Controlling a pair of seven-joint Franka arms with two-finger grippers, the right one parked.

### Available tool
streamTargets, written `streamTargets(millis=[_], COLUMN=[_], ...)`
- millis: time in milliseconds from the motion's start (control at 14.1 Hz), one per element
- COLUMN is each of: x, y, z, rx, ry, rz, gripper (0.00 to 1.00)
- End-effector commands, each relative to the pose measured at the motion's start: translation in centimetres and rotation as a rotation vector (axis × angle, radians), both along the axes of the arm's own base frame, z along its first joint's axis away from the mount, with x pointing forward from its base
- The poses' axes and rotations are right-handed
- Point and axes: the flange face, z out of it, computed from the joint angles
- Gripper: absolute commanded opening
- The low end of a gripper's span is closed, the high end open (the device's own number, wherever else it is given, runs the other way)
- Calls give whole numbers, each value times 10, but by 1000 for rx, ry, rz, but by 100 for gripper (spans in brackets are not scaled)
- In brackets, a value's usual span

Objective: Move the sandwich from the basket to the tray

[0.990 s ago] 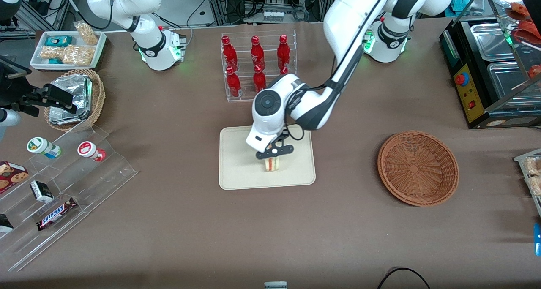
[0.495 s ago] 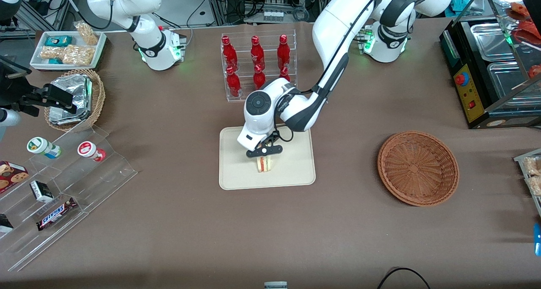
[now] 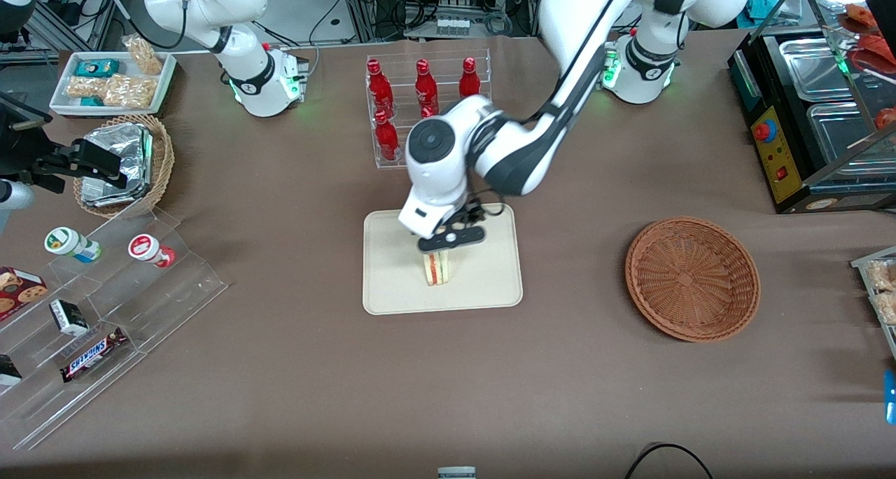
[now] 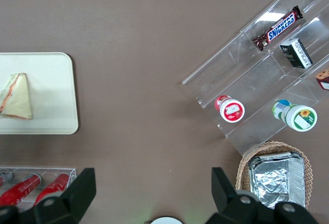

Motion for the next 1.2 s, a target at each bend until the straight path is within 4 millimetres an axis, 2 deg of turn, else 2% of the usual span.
streamTargets(millis=[0, 141, 212, 283, 424, 566, 778, 919, 1061, 1131], x=[11, 20, 26, 25, 23, 25, 16, 16, 19, 19], y=[86, 147, 186, 219, 271, 329, 382, 422, 438, 440], z=[16, 27, 38, 50, 76, 108, 159, 187, 218, 226], rx=[47, 44, 33, 24, 15, -1, -31, -53, -65, -63], ry=[34, 69, 84, 95, 133, 177, 162, 148, 132, 121], rz=[84, 5, -45, -87, -151, -215, -266, -251, -286, -280], gripper=[100, 100, 100, 100, 100, 100, 100, 100, 100, 100])
